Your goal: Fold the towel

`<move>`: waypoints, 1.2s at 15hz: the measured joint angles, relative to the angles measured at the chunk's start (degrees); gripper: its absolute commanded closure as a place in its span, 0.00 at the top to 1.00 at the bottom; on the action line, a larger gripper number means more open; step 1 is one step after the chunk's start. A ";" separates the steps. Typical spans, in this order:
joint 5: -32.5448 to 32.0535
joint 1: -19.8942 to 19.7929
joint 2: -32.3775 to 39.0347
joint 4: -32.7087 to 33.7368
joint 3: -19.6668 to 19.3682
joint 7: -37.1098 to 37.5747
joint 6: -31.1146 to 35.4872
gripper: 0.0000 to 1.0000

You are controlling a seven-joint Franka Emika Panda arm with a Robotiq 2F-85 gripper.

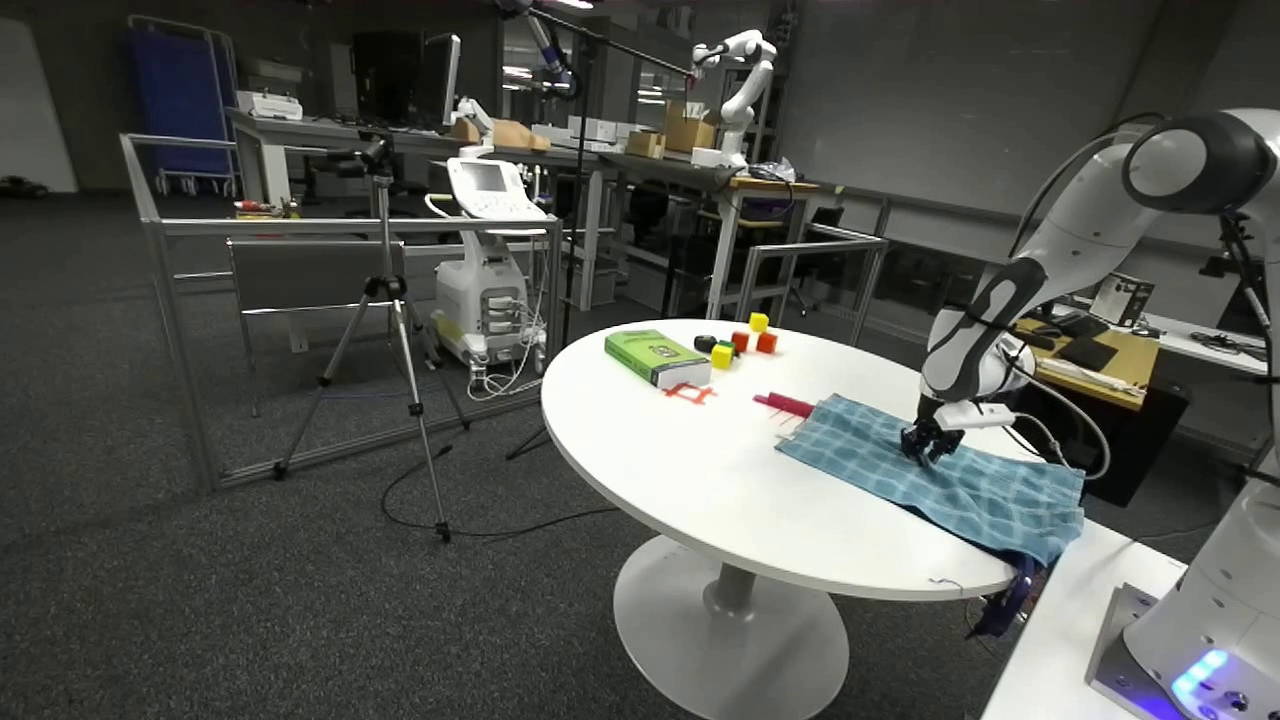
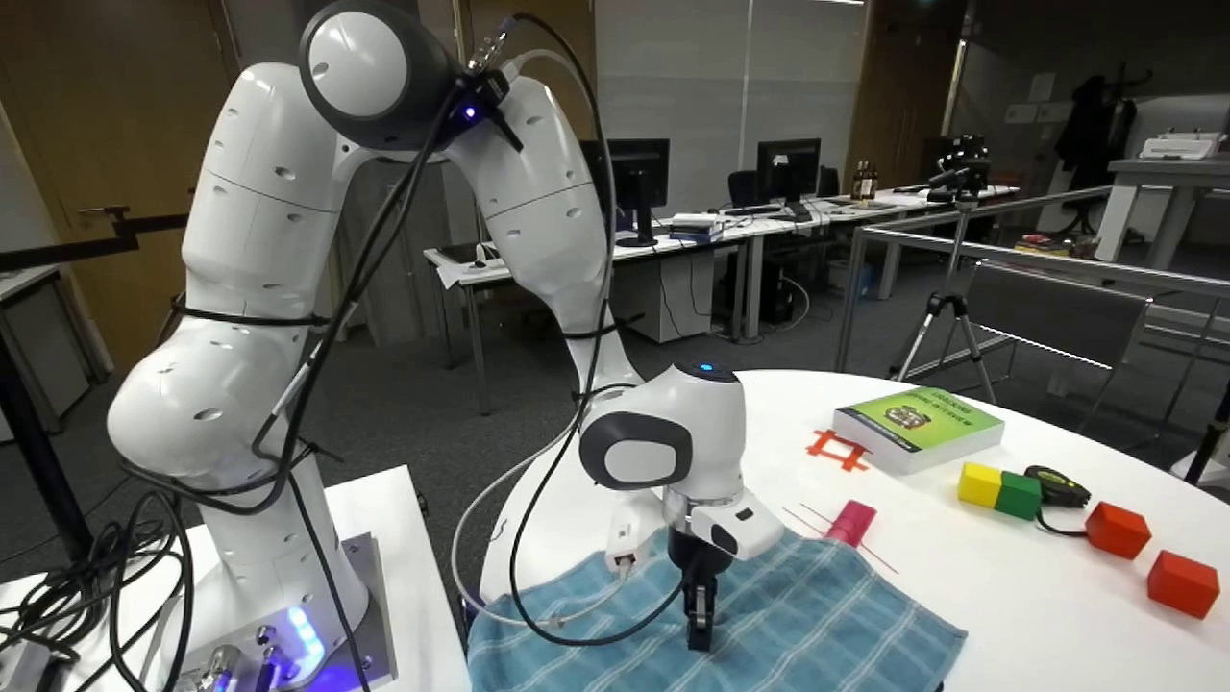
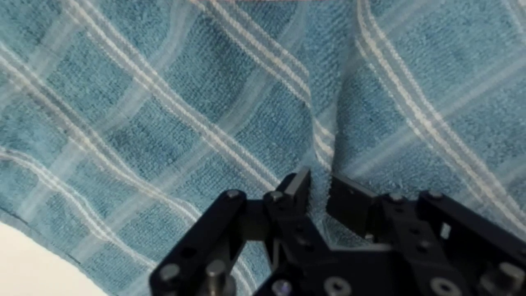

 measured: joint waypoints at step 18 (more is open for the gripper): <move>-28.75 12.89 -39.64 -2.16 -10.67 22.68 -30.85 0.03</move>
